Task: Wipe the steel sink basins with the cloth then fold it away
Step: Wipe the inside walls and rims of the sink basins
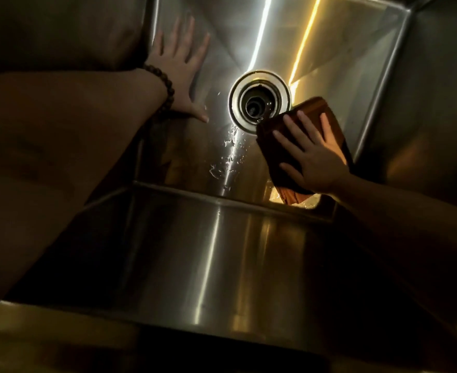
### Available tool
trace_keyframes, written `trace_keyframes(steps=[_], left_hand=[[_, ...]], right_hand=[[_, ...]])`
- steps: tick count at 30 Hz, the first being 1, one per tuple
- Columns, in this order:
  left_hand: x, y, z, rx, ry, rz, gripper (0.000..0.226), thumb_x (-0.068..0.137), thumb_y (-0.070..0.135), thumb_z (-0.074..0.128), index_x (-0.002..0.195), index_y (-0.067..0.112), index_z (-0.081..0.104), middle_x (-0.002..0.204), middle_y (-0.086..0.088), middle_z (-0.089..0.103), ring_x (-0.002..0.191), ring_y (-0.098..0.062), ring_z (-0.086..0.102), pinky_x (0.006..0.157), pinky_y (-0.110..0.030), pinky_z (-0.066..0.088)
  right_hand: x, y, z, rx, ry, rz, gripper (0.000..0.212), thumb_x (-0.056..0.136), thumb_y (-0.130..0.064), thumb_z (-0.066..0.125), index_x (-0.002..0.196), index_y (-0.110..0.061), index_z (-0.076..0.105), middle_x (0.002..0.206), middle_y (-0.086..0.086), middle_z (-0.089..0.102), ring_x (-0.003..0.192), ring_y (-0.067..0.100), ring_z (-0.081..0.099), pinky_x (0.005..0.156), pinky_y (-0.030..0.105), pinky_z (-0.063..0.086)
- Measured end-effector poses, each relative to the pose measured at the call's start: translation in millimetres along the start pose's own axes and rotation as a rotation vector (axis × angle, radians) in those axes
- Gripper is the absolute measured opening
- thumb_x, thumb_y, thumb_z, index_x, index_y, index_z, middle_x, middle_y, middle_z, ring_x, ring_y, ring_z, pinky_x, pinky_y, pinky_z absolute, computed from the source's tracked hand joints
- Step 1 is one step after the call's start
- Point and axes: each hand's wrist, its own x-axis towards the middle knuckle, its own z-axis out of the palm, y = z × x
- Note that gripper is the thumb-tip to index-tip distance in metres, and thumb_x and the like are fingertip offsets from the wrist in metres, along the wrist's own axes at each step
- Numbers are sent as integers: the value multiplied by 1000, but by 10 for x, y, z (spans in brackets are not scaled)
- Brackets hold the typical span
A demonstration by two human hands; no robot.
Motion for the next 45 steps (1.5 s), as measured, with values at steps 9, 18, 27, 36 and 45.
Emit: trace_keyframes(steps=[9, 18, 27, 36, 45], left_hand=[[-179, 112, 147, -21, -16, -45, 139, 50, 91, 52, 146, 25, -23, 155, -14, -25, 143, -35, -18, 116, -58, 2], [-198, 115, 138, -36, -19, -47, 133, 58, 84, 56, 147, 23, -20, 155, -15, -26, 143, -36, -20, 115, -58, 0], [-183, 153, 128, -109, -38, -84, 132, 59, 80, 61, 147, 27, -22, 155, -8, -28, 142, -30, -24, 116, -54, -3], [-161, 155, 176, -92, -36, -86, 138, 53, 87, 58, 146, 27, -24, 153, -8, -32, 142, -31, -26, 116, -57, -1], [-161, 150, 137, -132, -48, -91, 134, 55, 86, 56, 147, 27, -22, 154, -8, -30, 142, -31, -25, 116, -57, -1]], right_hand=[[-80, -101, 86, -98, 63, -160, 68, 89, -54, 44, 148, -27, 25, 157, 7, 15, 145, 30, 10, 114, 57, 2], [551, -645, 23, -119, 47, -485, 66, 88, -54, 47, 146, -27, 31, 155, 6, 26, 144, 29, 14, 114, 58, 6], [582, -959, 17, -46, 45, -352, 61, 90, -50, 47, 145, -27, 35, 155, 5, 25, 145, 26, 12, 115, 57, 8], [205, -601, 56, -87, -12, -224, 60, 94, -53, 34, 147, -28, 24, 156, 7, 18, 145, 30, 9, 114, 61, 12], [661, -768, 120, -114, 113, -479, 63, 89, -53, 46, 143, -25, 32, 151, 8, 32, 141, 30, 18, 112, 60, 14]])
